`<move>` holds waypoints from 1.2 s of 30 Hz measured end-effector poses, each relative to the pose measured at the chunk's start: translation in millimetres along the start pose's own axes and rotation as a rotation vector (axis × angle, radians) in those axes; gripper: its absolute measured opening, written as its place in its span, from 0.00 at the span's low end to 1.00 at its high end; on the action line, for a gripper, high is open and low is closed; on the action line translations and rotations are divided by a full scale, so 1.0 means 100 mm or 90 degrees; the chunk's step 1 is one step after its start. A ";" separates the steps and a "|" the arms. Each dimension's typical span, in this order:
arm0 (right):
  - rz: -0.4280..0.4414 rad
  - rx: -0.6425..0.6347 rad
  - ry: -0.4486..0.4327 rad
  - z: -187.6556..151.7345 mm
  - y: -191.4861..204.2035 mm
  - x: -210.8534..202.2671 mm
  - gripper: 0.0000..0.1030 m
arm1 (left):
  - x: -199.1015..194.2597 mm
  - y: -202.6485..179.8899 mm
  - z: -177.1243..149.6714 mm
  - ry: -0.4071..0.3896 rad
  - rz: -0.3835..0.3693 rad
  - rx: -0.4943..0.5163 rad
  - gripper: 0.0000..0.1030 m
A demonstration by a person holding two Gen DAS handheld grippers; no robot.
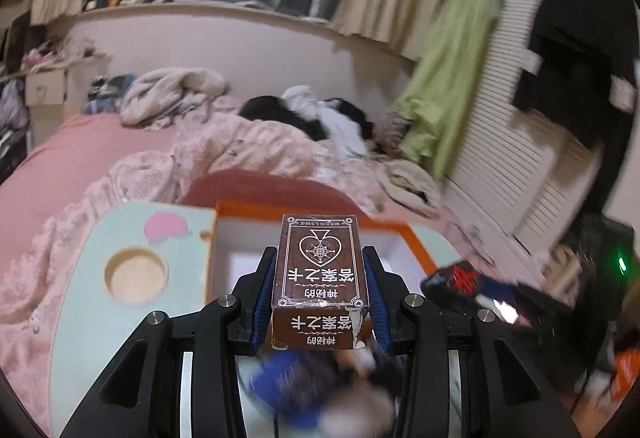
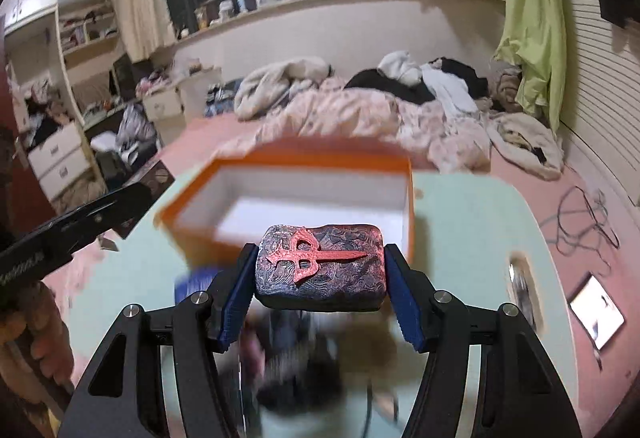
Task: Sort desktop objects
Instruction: 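Lower the card box into the orange box with left gripper while right gripper drops the red-cross box in, then reach to the green toy car and grasp it with the right gripper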
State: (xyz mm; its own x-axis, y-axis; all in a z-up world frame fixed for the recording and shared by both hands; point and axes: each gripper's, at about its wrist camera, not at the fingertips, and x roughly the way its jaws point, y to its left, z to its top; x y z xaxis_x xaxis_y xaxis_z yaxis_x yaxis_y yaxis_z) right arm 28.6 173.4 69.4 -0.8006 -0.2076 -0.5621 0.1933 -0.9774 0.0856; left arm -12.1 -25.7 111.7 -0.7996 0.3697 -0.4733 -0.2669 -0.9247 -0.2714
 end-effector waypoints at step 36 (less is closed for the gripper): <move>-0.081 -0.101 0.151 -1.11 0.13 -0.31 0.83 | -0.29 -0.07 -1.59 0.165 0.098 0.166 1.00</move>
State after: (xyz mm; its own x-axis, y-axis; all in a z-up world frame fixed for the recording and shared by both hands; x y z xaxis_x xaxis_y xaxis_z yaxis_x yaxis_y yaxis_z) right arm 119.1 171.4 -3.2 -0.6732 -0.0500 -0.7378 0.2006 -0.9726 -0.1172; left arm 98.2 -15.3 -6.0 -0.6876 0.2054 -0.6964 -0.3097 -0.9505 0.0254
